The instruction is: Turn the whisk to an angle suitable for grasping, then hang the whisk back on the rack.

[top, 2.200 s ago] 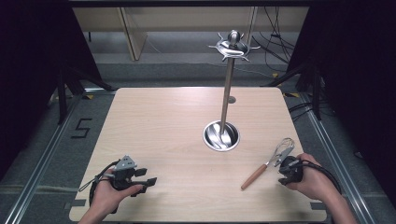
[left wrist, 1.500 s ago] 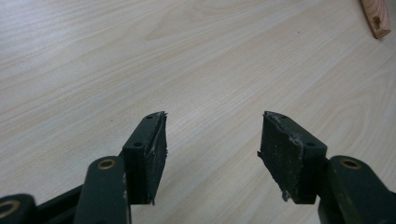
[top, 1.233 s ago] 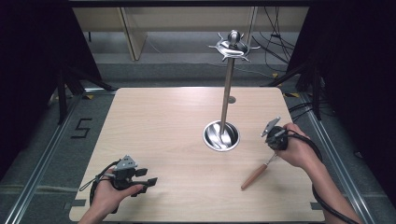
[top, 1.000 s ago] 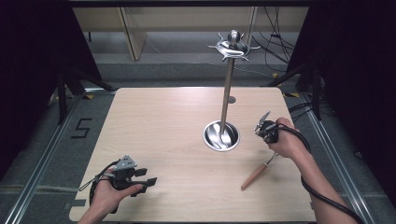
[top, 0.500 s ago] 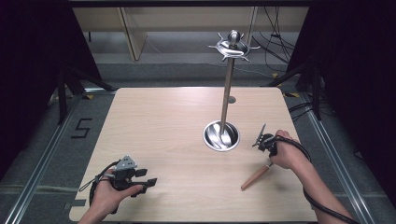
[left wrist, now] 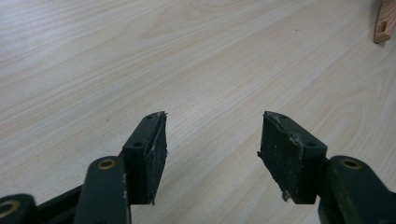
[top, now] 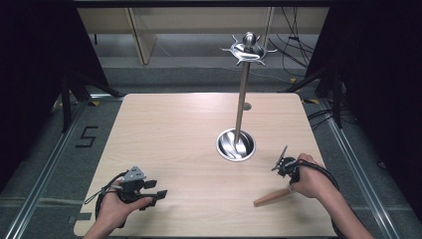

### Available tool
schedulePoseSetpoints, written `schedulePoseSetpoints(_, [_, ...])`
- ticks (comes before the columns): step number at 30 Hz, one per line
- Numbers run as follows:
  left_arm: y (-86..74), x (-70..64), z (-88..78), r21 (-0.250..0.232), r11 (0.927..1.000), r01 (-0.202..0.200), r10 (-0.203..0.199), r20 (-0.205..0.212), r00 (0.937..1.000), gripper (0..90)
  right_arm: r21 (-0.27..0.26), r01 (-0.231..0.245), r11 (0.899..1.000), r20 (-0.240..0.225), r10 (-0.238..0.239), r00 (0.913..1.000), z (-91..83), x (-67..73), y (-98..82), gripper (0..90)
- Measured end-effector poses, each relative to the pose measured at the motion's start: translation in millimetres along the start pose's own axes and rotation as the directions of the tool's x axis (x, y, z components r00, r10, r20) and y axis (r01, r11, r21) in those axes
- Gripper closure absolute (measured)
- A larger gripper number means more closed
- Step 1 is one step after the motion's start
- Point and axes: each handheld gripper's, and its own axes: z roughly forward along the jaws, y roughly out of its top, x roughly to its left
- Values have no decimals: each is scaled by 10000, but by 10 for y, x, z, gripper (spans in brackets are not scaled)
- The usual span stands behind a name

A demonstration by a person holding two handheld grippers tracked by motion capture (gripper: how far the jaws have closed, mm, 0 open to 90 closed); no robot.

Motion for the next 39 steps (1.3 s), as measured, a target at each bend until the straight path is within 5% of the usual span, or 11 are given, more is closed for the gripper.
schedulePoseSetpoints(4, [3,-1,-2,20,10000,2,-2,-39,10000,401,-114,-41,9999,-61,40,10000,-28,16,-9,813])
schedulePoseSetpoints(10, [25,18,13,91,9999,-99,98,79,9999,401,-1162,1000,9882,254,-977,9949,-182,-49,-15,663])
schedulePoseSetpoints(11, [29,12,30,-16,10000,21,-21,119,9999,401,-1337,1404,9810,61,-1408,9900,-218,-80,-22,634])
schedulePoseSetpoints(14, [38,20,41,175,9998,-75,73,132,9999,400,-1491,1475,9778,-265,-1531,9879,-243,-80,-39,609])
schedulePoseSetpoints(19, [48,-12,68,49,9998,176,-177,172,9997,399,-1808,2510,9509,-721,-2674,9609,-279,-83,-88,554])
schedulePoseSetpoints(25, [46,-9,37,96,9999,-48,47,197,9998,399,-1950,3089,9309,-1060,-3331,9369,-299,-28,-113,518])
schedulePoseSetpoints(29, [12,0,23,133,9999,-42,40,177,9998,398,-1692,3186,9327,-1312,-3417,9306,-286,4,-98,512])
schedulePoseSetpoints(32, [22,5,13,46,10000,-45,44,112,9999,398,-1856,3567,9156,-1270,-3824,9152,-263,26,-57,508])
schedulePoseSetpoints(39, [57,-11,79,111,9999,114,-116,209,9997,398,-1858,3935,9004,-1256,-4189,8993,-265,19,-42,508])
